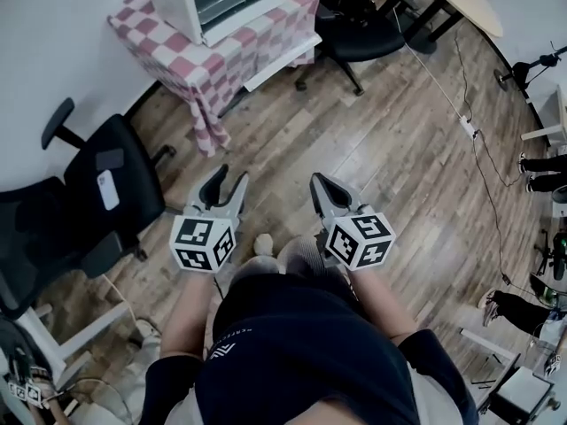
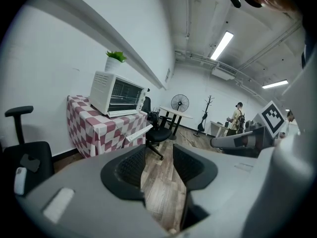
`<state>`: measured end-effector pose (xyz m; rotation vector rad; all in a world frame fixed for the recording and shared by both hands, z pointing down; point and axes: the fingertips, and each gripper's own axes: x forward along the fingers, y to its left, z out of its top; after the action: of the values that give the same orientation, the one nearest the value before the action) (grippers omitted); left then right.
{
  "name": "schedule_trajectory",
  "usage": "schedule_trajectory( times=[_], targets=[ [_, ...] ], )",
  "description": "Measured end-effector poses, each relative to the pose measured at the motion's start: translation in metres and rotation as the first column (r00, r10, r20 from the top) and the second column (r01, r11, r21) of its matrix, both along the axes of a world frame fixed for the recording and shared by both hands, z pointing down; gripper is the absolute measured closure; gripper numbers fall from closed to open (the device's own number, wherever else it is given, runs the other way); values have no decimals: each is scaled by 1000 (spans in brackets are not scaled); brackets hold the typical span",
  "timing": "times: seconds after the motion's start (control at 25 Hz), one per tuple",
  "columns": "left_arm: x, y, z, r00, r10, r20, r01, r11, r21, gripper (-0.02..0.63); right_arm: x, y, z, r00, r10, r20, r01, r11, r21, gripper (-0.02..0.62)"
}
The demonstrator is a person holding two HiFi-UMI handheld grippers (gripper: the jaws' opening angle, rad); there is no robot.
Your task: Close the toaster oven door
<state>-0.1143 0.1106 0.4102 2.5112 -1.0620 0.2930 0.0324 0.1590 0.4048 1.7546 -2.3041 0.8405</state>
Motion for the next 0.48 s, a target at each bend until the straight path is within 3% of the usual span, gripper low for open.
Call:
schedule_trajectory(
  times=[0.28,0.48],
  targets=[
    [29,-36,13,1000,14,23,-13,1000,-11,402,28,-47,7,1000,-3,12,3,1000,-4,592],
    [50,-78,15,999,-35,16,35,999,-17,399,47,-102,4,998,-60,12,60,998,6,592]
  ],
)
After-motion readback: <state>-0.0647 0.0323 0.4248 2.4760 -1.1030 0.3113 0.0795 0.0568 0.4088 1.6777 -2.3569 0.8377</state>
